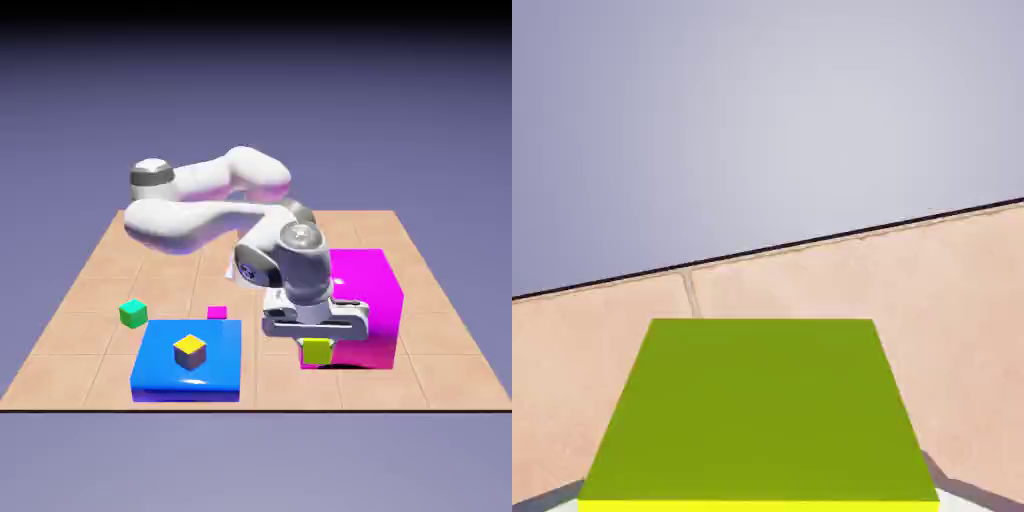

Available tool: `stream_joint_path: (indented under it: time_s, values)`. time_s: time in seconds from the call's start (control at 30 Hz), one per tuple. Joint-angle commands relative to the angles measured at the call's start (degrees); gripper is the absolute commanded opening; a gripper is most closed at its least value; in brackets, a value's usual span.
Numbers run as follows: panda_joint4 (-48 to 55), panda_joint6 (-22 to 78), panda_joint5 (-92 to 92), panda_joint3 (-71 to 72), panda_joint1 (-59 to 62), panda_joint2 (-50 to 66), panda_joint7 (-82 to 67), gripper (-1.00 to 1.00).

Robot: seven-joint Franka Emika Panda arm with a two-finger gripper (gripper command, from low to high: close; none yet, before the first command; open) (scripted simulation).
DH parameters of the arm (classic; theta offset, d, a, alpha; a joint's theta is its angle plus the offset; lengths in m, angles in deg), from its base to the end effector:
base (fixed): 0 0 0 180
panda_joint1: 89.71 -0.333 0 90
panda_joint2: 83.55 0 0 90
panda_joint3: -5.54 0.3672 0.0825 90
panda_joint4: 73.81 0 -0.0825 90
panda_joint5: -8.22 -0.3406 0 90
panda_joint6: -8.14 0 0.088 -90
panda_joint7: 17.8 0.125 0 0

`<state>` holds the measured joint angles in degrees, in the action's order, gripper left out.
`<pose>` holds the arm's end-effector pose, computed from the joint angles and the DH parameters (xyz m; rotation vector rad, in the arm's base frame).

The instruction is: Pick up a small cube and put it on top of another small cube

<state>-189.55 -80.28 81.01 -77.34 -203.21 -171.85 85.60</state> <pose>0.5447 -0.0081 0.2790 -2.6908 1.3423 0.2965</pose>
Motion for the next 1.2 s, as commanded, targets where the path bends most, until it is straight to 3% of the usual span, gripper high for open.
stream_joint_path:
  time_s: [0.0, 1.17]
  values:
    - [-1.26, -0.94, -0.27, 1.12, 2.08, 1.3, -2.19, -1.0]
    - [-45.27, -35.78, -11.76, 40.05, 74.76, 46.75, -78.74, -1.0]
